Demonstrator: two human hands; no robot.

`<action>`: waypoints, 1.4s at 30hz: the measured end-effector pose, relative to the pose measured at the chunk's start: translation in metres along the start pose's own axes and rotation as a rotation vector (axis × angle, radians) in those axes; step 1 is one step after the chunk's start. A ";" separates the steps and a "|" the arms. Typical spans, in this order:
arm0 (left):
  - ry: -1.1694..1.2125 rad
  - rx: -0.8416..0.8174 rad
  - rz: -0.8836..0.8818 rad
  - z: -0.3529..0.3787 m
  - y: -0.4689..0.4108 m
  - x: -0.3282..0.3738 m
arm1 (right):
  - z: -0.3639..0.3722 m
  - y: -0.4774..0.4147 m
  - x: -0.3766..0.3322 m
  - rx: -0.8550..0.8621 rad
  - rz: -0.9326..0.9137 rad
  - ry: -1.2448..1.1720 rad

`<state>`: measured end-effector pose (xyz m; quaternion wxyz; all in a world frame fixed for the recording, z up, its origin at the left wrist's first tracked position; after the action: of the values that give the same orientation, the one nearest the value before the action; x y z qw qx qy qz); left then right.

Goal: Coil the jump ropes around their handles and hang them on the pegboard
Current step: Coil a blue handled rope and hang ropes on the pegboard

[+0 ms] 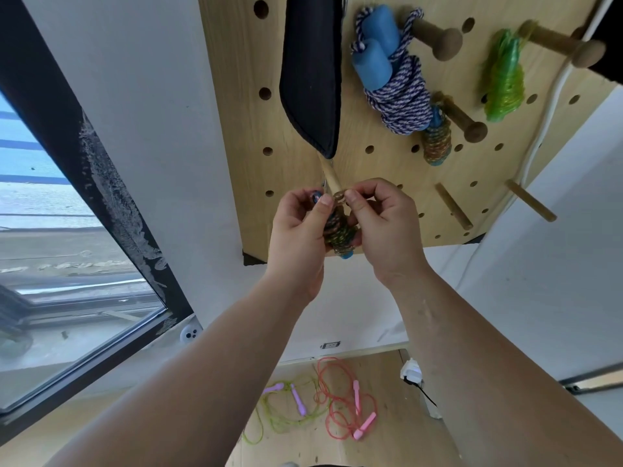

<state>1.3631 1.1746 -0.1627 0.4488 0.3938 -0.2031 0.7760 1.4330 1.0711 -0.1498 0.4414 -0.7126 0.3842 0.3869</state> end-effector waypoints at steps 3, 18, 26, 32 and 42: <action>-0.001 -0.050 0.006 -0.002 -0.002 0.004 | 0.000 -0.001 -0.003 -0.037 0.063 -0.074; -0.106 -0.065 0.063 -0.010 -0.024 0.007 | 0.018 -0.023 -0.008 0.016 0.286 -0.206; -0.114 0.085 0.041 0.003 -0.054 0.014 | 0.031 -0.051 -0.015 0.051 0.408 -0.298; -0.027 0.241 -0.063 0.012 -0.070 0.024 | 0.038 -0.063 -0.017 0.061 0.503 -0.408; -0.229 0.261 0.005 0.003 -0.066 0.020 | 0.037 -0.067 -0.011 -0.038 0.597 -0.439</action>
<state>1.4155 1.2173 -0.1472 0.3659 0.5342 -0.1512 0.7470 1.4796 1.1289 -0.1292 0.3677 -0.4774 0.4640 0.6493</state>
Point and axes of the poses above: each hand's wrist, its own y-axis away from the middle knuckle, its own z-axis out of the palm, x = y × z, the point moved 1 cm from there along -y, towards the middle knuckle, and after that the axes turned 7 degrees about y, right-handed, at the moved point
